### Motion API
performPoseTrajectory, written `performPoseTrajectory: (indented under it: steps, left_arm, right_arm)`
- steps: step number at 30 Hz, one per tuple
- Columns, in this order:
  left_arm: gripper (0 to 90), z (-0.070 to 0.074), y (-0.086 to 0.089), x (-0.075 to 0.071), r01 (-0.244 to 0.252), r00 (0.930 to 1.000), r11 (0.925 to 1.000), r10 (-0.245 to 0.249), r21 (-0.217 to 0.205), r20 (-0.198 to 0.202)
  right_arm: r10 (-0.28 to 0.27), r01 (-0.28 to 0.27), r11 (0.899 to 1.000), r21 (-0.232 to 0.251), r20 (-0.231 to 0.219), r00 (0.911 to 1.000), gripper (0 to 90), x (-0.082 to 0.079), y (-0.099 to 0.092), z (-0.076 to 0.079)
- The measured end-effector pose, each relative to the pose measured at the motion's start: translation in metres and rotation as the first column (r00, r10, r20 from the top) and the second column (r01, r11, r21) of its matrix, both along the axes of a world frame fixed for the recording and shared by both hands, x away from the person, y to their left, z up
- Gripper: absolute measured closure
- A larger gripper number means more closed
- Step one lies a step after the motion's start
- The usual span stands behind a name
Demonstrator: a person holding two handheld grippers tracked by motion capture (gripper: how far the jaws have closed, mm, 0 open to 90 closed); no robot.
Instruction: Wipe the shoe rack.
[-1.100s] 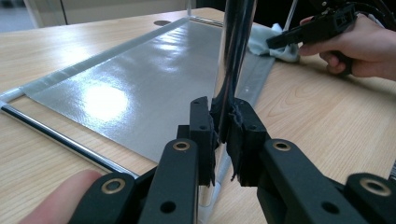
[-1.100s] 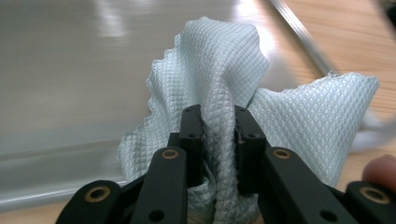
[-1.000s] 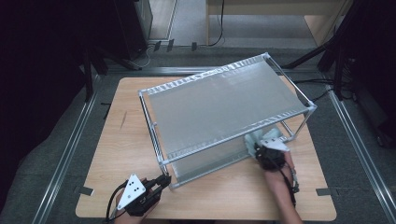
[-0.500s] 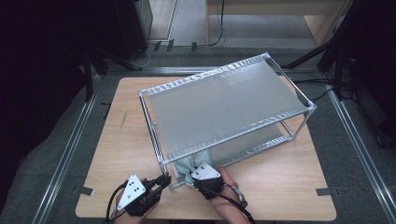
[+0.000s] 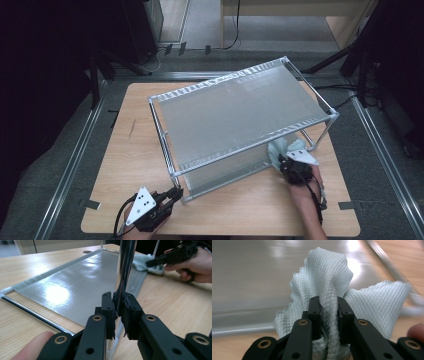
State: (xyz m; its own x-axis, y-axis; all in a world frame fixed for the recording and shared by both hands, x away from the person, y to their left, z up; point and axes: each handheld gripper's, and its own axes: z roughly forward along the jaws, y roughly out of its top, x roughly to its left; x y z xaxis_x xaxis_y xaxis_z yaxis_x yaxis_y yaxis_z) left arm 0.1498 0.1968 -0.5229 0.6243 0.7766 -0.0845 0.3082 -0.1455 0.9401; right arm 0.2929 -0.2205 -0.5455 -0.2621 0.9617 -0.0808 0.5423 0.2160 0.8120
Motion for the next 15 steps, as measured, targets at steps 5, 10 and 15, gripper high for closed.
performPoseTrajectory:
  steps: [5, 10, 15]
  left_arm:
    - [81.6, 0.000, 0.000, 0.000, -0.002, 1.0000, 1.0000, 0.002, 0.000, 0.001]
    - [81.6, -0.001, 0.000, 0.000, 0.000, 1.0000, 1.0000, 0.000, 0.000, 0.002]
    - [81.6, -0.001, 0.000, 0.000, -0.001, 1.0000, 1.0000, 0.001, 0.001, 0.003]
  right_arm:
    - [-0.101, 0.101, 0.995, -0.002, 0.010, 0.9948, 77.6, 0.000, -0.030, 0.002]
    - [-0.173, 0.171, 0.984, 0.048, 0.037, 0.9843, 77.8, -0.006, -0.057, 0.013]
    - [-0.160, 0.154, 0.986, 0.070, 0.094, 0.9826, 77.7, -0.018, -0.062, 0.040]
